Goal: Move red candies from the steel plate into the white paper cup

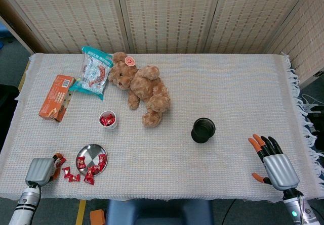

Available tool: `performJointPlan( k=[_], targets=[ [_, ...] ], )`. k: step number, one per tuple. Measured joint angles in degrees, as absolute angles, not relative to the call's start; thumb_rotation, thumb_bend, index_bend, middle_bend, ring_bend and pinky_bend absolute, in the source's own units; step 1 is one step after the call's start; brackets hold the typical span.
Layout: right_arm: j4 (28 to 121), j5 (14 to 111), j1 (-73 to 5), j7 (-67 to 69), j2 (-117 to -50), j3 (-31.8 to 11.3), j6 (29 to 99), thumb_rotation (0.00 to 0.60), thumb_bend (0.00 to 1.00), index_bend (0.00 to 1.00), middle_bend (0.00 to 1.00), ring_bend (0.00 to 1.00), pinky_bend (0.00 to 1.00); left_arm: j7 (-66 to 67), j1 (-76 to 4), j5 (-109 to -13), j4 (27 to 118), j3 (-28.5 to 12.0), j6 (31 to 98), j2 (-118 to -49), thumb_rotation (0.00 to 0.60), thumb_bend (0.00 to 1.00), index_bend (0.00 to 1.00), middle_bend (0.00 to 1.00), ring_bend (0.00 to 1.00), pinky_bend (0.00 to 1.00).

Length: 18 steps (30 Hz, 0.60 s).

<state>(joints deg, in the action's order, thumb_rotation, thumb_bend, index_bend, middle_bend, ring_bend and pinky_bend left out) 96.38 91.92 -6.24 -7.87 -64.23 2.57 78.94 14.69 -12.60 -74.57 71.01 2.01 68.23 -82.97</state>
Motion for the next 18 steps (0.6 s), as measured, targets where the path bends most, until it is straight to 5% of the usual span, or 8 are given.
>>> performJointPlan(
  k=[18],
  targets=[
    [96.4, 91.18, -6.42, -8.13, -64.3, 2.48, 78.27, 0.6, 0.01, 0.0, 0.0, 0.0, 0.0, 14.03, -12.53, -75.1, 69.79, 0.91, 67.81, -83.56, 0.6, 0.4, 0.48, 0.88, 0.9, 1.0]
  ],
)
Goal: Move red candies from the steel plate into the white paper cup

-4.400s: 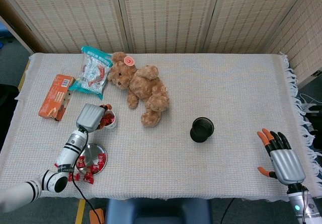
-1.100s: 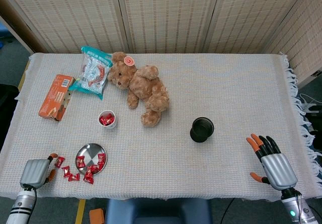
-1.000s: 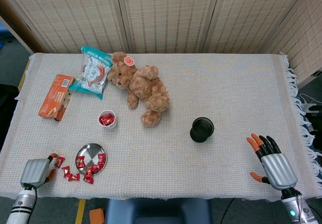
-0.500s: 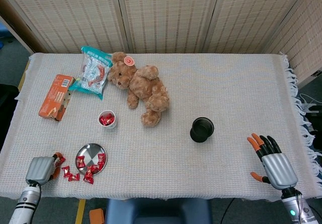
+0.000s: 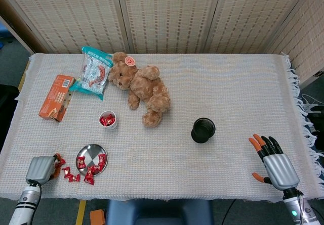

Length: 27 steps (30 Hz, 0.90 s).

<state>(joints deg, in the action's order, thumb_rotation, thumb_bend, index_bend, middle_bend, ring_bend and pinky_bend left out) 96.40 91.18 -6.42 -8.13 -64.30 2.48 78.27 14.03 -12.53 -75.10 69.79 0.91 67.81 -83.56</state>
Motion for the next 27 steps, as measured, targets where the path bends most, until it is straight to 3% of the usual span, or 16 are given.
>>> performJointPlan(
  k=[17, 27],
  targets=[
    [96.15, 90.13, -6.68, -8.2, -64.39, 2.1, 77.67, 0.6, 0.01, 0.0, 0.0, 0.0, 0.0, 9.19, -15.27, -79.24, 77.42, -3.41, 71.6, -78.72, 0.6, 0.4, 0.48, 0.89, 0.9, 1.0],
    [96.18, 89.48, -6.55, -8.68, -64.46, 1.83, 77.94, 0.6, 0.01, 0.0, 0.0, 0.0, 0.0, 7.75, -25.66, -76.74, 81.87, -10.7, 62.23, -76.28, 0.6, 0.4, 0.48, 0.89, 0.9, 1.0]
  ],
)
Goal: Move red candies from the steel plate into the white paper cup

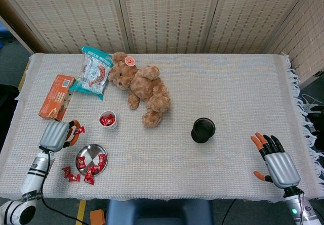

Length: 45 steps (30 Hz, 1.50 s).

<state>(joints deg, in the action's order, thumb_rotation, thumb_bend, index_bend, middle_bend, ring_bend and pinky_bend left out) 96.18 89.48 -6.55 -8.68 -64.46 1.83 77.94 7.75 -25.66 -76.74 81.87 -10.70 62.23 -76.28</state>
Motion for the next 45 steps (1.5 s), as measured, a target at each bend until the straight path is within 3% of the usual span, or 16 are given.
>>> performJointPlan(
  k=[9, 23, 33, 45],
  targets=[
    [96.15, 89.47, -6.29, -8.37, -64.32, 1.64, 78.67, 0.6, 0.01, 0.0, 0.0, 0.0, 0.0, 12.2, -33.54, -70.98, 81.66, -14.43, 55.61, -77.89, 0.6, 0.4, 0.48, 0.89, 0.9, 1.0],
    [96.16, 89.57, -6.2, -7.9, -64.07, 1.6, 78.88, 0.6, 0.02, 0.0, 0.0, 0.0, 0.0, 19.67, -38.27, -66.48, 78.11, -13.71, 53.68, -82.75, 0.6, 0.4, 0.47, 0.89, 0.9, 1.0],
    [96.21, 89.71, -6.1, -7.79, -63.95, 1.6, 79.14, 0.6, 0.01, 0.0, 0.0, 0.0, 0.0, 22.14, -40.15, -64.74, 76.91, -12.85, 54.13, -84.95, 0.6, 0.39, 0.26, 0.89, 0.9, 1.0],
    [96.2, 91.47, -5.83, -7.1, -63.72, 1.99, 80.26, 0.6, 0.02, 0.0, 0.0, 0.0, 0.0, 21.9, -37.19, -70.09, 85.16, -9.94, 61.16, -81.42, 0.6, 0.4, 0.15, 0.89, 0.9, 1.0]
  ],
)
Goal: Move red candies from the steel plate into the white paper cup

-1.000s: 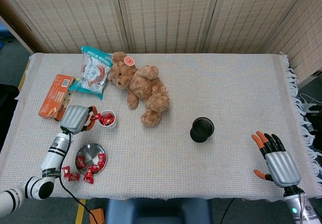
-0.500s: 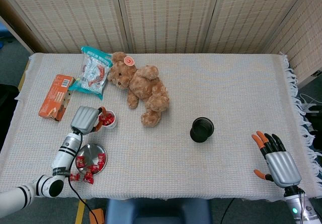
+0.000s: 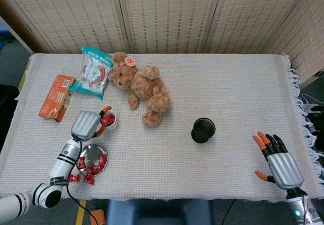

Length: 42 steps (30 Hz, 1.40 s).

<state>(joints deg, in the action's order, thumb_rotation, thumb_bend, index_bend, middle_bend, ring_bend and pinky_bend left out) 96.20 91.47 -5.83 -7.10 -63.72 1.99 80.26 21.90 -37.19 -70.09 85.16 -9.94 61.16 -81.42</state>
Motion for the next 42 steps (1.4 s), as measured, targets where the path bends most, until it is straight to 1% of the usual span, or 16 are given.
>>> performJointPlan(
  k=[5, 10, 13, 17, 20, 22, 28, 32, 42],
  targets=[
    [96.41, 92.77, -5.65, -6.93, -63.6, 2.56, 80.64, 0.6, 0.01, 0.0, 0.0, 0.0, 0.0, 20.22, -34.09, -73.22, 90.59, -7.05, 63.97, -78.0, 0.6, 0.4, 0.14, 0.89, 0.9, 1.0],
    [96.57, 93.87, -5.42, -6.44, -63.27, 2.97, 81.31, 0.6, 0.02, 0.0, 0.0, 0.0, 0.0, 17.69, -31.01, -76.04, 92.43, -4.97, 67.98, -76.76, 0.6, 0.39, 0.15, 0.89, 0.9, 1.0],
    [96.56, 94.57, -5.44, -6.09, -63.1, 3.36, 81.22, 0.6, 0.02, 0.0, 0.0, 0.0, 0.0, 14.52, -27.51, -78.68, 92.89, -2.24, 71.4, -76.0, 0.6, 0.39, 0.18, 0.89, 0.9, 1.0],
    [96.65, 95.51, -5.55, -6.05, -63.05, 3.87, 80.93, 0.6, 0.02, 0.0, 0.0, 0.0, 0.0, 9.91, -21.4, -81.95, 92.19, 2.89, 76.14, -75.43, 0.6, 0.4, 0.2, 0.89, 0.9, 1.0],
    [96.8, 96.07, -5.61, -6.32, -63.17, 4.18, 80.76, 0.6, 0.01, 0.0, 0.0, 0.0, 0.0, 6.59, -17.79, -83.82, 91.3, 6.48, 77.77, -75.17, 0.6, 0.39, 0.2, 0.89, 0.9, 1.0],
    [96.87, 96.27, -5.64, -6.52, -63.3, 4.31, 80.63, 0.6, 0.01, 0.0, 0.0, 0.0, 0.0, 5.46, -16.2, -84.76, 90.45, 7.8, 78.31, -75.24, 0.6, 0.39, 0.2, 0.89, 0.9, 1.0],
    [97.11, 97.0, -5.53, -6.81, -63.37, 4.73, 80.77, 0.6, 0.02, 0.0, 0.0, 0.0, 0.0, 6.01, -13.59, -84.26, 86.5, 8.83, 77.82, -77.94, 0.6, 0.39, 0.21, 0.89, 0.9, 1.0],
    [96.97, 96.74, -5.33, -7.18, -63.52, 4.57, 81.04, 0.6, 0.01, 0.0, 0.0, 0.0, 0.0, 7.22, -11.59, -82.18, 83.49, 8.58, 77.26, -80.21, 0.6, 0.39, 0.21, 0.89, 0.9, 1.0],
    [96.92, 95.94, -5.49, -7.86, -63.94, 4.18, 80.48, 0.6, 0.02, 0.0, 0.0, 0.0, 0.0, 9.01, -9.01, -79.58, 80.33, 8.07, 75.35, -81.17, 0.6, 0.4, 0.23, 0.89, 0.9, 1.0]
  ],
)
